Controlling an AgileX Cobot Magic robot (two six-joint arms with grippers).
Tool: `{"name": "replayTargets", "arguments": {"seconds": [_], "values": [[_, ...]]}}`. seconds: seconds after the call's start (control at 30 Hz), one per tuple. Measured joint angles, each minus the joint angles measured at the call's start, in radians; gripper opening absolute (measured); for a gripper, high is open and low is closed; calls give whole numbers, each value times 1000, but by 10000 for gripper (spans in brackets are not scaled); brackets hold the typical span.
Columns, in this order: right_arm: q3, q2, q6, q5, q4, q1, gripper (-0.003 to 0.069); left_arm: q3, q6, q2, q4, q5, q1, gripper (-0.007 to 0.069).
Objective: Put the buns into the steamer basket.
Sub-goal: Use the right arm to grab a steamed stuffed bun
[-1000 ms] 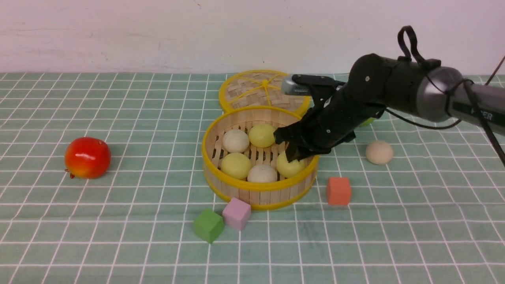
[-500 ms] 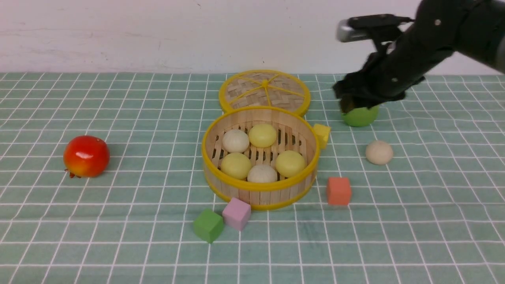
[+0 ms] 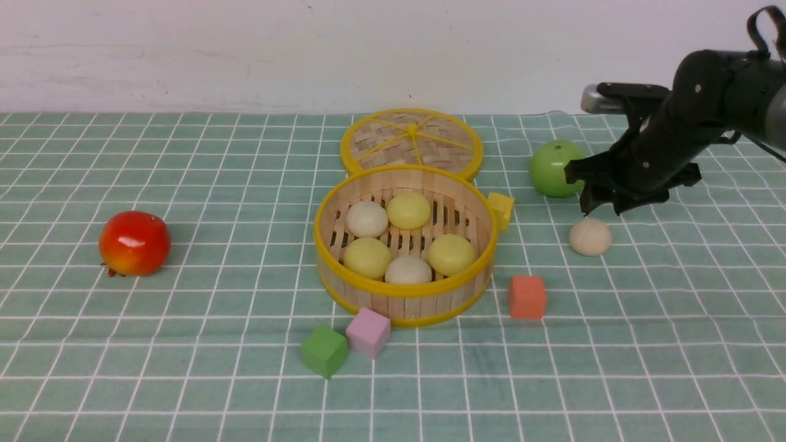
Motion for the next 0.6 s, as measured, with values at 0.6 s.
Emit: {"name": "replayTargets", "arguments": {"seconds": [0.6], "values": [[-1, 78, 3, -39, -1, -8, 52, 0, 0, 0, 1, 0, 0, 237]]}}
